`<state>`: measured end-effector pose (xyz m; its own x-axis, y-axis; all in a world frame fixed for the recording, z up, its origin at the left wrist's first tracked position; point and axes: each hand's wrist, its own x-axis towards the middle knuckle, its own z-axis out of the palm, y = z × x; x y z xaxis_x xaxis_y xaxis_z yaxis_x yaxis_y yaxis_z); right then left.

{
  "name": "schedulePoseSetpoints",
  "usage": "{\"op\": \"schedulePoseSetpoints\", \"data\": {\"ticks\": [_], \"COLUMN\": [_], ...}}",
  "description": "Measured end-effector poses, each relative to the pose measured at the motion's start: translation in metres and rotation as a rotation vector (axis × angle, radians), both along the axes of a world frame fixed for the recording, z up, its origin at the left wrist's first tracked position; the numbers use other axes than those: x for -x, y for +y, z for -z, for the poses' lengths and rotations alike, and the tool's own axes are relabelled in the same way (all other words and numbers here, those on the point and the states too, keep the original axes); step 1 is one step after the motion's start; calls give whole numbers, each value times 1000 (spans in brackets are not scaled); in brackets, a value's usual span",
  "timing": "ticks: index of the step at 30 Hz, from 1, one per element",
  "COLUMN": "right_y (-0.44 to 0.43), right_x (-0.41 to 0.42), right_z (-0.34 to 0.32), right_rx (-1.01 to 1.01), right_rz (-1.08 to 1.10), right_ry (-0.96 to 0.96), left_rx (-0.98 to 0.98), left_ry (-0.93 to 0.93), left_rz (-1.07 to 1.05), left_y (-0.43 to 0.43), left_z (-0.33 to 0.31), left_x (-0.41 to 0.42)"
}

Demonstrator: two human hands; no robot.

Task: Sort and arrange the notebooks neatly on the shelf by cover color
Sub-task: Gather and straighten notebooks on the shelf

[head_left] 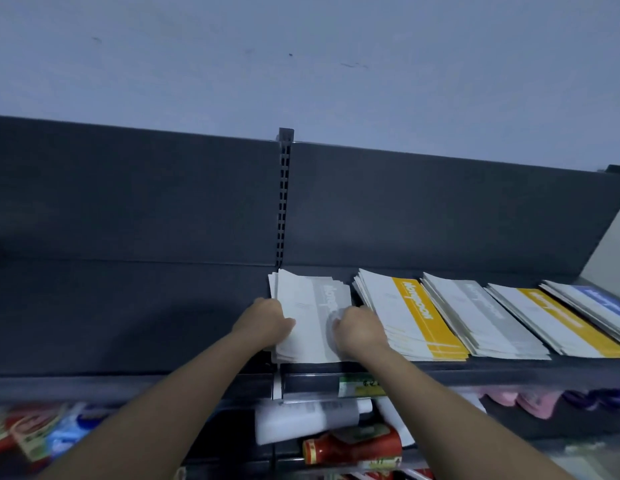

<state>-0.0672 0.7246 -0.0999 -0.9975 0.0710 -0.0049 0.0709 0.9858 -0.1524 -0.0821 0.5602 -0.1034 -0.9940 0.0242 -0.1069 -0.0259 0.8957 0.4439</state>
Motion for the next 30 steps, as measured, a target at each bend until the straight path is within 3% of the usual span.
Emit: {"op": "schedulePoseSetpoints", "data": {"ticks": [6, 13, 18, 30], "right_y": [-5, -37, -91, -267], "right_x": [-7, 1, -3, -19], "right_z": [-13, -25, -30, -30], "right_rx": [61, 142, 139, -39], "right_rz": [-58, -301, -472, -821], "right_ry": [48, 130, 159, 25], "left_rx": [-50, 127, 275, 495], "left_ry": [45, 116, 152, 171], "left_rz": [-72, -155, -233, -417], "left_y": [-14, -64, -111, -261], "left_z": [-14, -30, -35, -44], "left_x": [-11, -31, -57, -123]}}
